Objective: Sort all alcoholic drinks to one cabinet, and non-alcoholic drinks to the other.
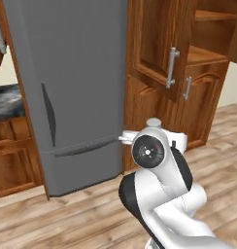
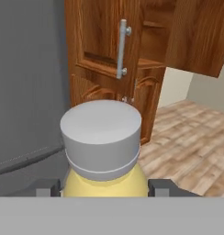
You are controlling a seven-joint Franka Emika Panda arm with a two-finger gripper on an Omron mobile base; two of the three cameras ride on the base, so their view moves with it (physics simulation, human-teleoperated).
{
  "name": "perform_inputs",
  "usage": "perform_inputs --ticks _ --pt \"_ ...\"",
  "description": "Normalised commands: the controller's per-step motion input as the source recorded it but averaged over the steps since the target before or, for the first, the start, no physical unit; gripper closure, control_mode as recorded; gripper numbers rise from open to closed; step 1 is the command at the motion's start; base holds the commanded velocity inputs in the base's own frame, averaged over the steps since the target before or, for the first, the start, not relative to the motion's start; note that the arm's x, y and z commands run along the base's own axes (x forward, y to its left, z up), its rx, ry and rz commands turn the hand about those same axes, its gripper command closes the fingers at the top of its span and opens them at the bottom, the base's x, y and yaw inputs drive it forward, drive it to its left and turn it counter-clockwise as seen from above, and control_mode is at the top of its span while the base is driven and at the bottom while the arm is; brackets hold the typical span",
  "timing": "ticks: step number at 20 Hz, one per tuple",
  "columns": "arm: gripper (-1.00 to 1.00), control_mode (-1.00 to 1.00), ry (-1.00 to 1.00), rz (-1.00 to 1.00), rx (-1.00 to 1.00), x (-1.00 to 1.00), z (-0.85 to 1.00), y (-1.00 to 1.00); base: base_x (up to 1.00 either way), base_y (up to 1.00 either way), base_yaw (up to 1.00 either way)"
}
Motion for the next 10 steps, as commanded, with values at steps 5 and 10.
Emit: perform_inputs --ticks 5,10 --pt "1.0 1.0 0.0 0.0 0.0 0.0 0.0 0.0 -0.32 -0.81 -0.13" --pt "1.0 1.0 0.0 0.0 0.0 0.0 0.0 0.0 -0.29 -0.81 -0.13"
